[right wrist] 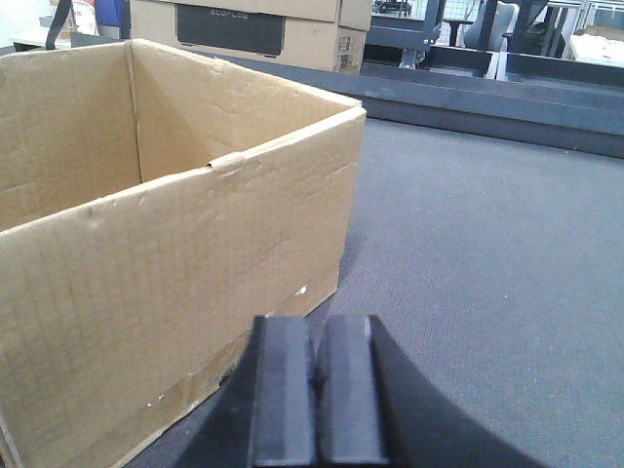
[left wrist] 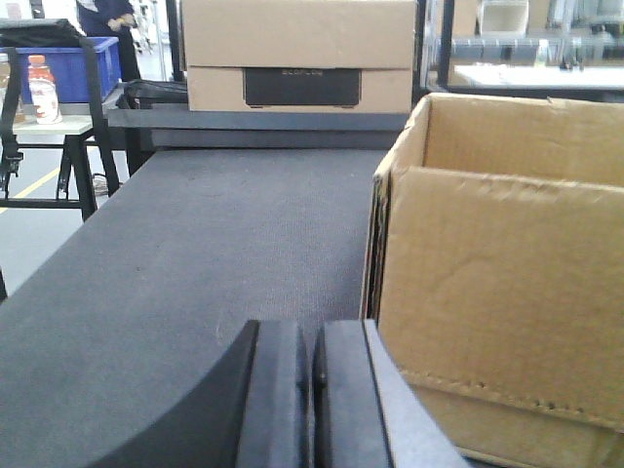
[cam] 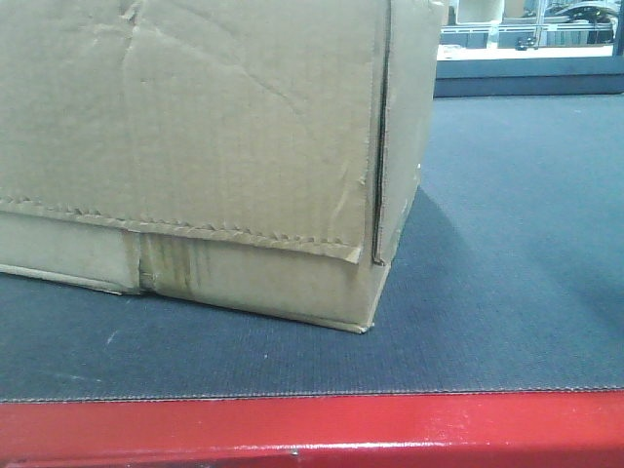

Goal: Grab carton from right shelf to conveyor

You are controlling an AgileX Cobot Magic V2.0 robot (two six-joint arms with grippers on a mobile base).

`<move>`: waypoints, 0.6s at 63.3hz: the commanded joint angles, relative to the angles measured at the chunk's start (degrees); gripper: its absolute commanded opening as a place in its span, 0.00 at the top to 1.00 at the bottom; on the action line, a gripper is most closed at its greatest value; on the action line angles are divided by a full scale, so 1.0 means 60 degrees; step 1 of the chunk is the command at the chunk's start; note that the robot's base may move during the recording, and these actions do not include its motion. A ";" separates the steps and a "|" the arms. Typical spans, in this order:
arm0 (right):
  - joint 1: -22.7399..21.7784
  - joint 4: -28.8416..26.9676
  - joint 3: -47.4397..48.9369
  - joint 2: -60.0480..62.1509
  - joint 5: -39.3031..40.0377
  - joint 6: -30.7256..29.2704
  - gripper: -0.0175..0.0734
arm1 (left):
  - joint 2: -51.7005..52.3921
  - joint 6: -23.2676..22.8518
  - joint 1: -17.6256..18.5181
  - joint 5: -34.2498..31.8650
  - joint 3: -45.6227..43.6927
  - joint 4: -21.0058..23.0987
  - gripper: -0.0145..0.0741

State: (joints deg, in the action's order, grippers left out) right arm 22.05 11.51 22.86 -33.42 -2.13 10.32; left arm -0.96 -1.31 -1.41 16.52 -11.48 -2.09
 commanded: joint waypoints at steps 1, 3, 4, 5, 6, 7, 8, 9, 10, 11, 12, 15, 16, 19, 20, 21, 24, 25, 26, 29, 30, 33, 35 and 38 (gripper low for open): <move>-0.0057 0.0126 -0.0013 0.0054 0.0284 0.0009 0.88 | 0.0160 0.0333 -0.0173 -0.1116 0.0949 0.0509 0.82; -0.0057 0.0126 -0.0013 0.0054 0.0284 0.0009 0.88 | 0.0160 0.0357 -0.0191 -0.1553 0.1324 0.0540 0.82; -0.0057 0.0126 -0.0013 0.0054 0.0284 0.0009 0.88 | 0.0160 0.0357 -0.0188 -0.1749 0.1469 0.0540 0.82; -0.0057 0.0126 -0.0013 0.0054 0.0284 0.0009 0.88 | 0.0160 0.0357 -0.0188 -0.1941 0.1613 0.0540 0.82; -0.0057 0.0126 -0.0013 0.0054 0.0284 0.0009 0.88 | 0.0160 0.0357 -0.0188 -0.2228 0.1827 0.0540 0.82; -0.0057 0.0126 -0.0013 0.0054 0.0284 0.0009 0.88 | 0.0160 0.0357 -0.0188 -0.2424 0.1913 0.0540 0.82; -0.0057 0.0126 -0.0013 0.0054 0.0284 0.0009 0.88 | 0.0160 0.0357 -0.0188 -0.2753 0.1913 0.0540 0.82; -0.0057 0.0126 -0.0013 0.0054 0.0284 0.0009 0.88 | 0.0160 0.0357 -0.0188 -0.2907 0.1913 0.0540 0.82; -0.0057 0.0126 -0.0013 0.0054 0.0284 0.0009 0.88 | 0.0160 0.0357 -0.0188 -0.2537 0.1913 0.0540 0.82; -0.0057 0.0126 -0.0013 0.0054 0.0284 0.0009 0.88 | 0.0160 0.0357 -0.0188 -0.2356 0.1913 0.0540 0.82; -0.0057 0.0126 -0.0013 0.0054 0.0284 0.0009 0.88 | 0.0160 0.0357 -0.0188 -0.2327 0.1913 0.0512 0.82; -0.0057 0.0126 -0.0013 0.0054 0.0284 0.0009 0.88 | 0.0160 0.0357 -0.0188 -0.2398 0.1913 0.0510 0.82; -0.0057 0.0126 -0.0013 0.0054 0.0284 0.0009 0.88 | 0.0160 0.0357 -0.0188 -0.2398 0.1913 0.0510 0.82; -0.0057 0.0126 -0.0013 0.0054 0.0284 0.0009 0.88 | 0.0160 0.0357 -0.0188 -0.2469 0.1913 0.0510 0.82; -0.0057 0.0126 -0.0013 0.0054 0.0284 0.0009 0.88 | 0.0160 0.0357 -0.0188 -0.2491 0.1913 0.0510 0.82; -0.0057 0.0126 -0.0013 0.0054 0.0284 0.0009 0.88 | 0.0160 0.0357 -0.0188 -0.2491 0.1913 0.0510 0.82; -0.0057 0.0126 -0.0013 0.0054 0.0284 0.0009 0.88 | 0.0160 0.0357 -0.0188 -0.2491 0.1913 0.0510 0.82; -0.0057 0.0126 -0.0013 0.0054 0.0284 0.0009 0.88 | 0.0160 0.0357 -0.0188 -0.2491 0.1913 0.0510 0.82; -0.0057 0.0126 -0.0013 0.0054 0.0284 0.0009 0.88 | 0.0160 0.0357 -0.0188 -0.2491 0.1913 0.0510 0.82; -0.0057 0.0126 -0.0013 0.0054 0.0284 0.0009 0.88 | 0.0160 0.0357 -0.0188 -0.2491 0.1913 0.0510 0.82; -0.0057 0.0126 -0.0013 0.0054 0.0284 0.0009 0.88 | 0.0160 0.0357 -0.0188 -0.2491 0.1913 0.0510 0.82; -0.0057 0.0126 -0.0013 0.0054 0.0284 0.0009 0.88 | 0.0160 0.0357 -0.0188 -0.2491 0.1913 0.0510 0.82; -0.0057 0.0126 -0.0013 0.0054 0.0284 0.0009 0.88 | 0.0160 0.0357 -0.0188 -0.2491 0.1913 0.0510 0.82; -0.0057 0.0126 -0.0013 0.0054 0.0284 0.0009 0.88 | 0.0160 0.0357 -0.0188 -0.2491 0.1913 0.0510 0.82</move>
State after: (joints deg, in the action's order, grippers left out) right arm 22.05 11.61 22.86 -33.42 -2.02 10.32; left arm -0.35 0.51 -2.34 3.02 0.05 0.61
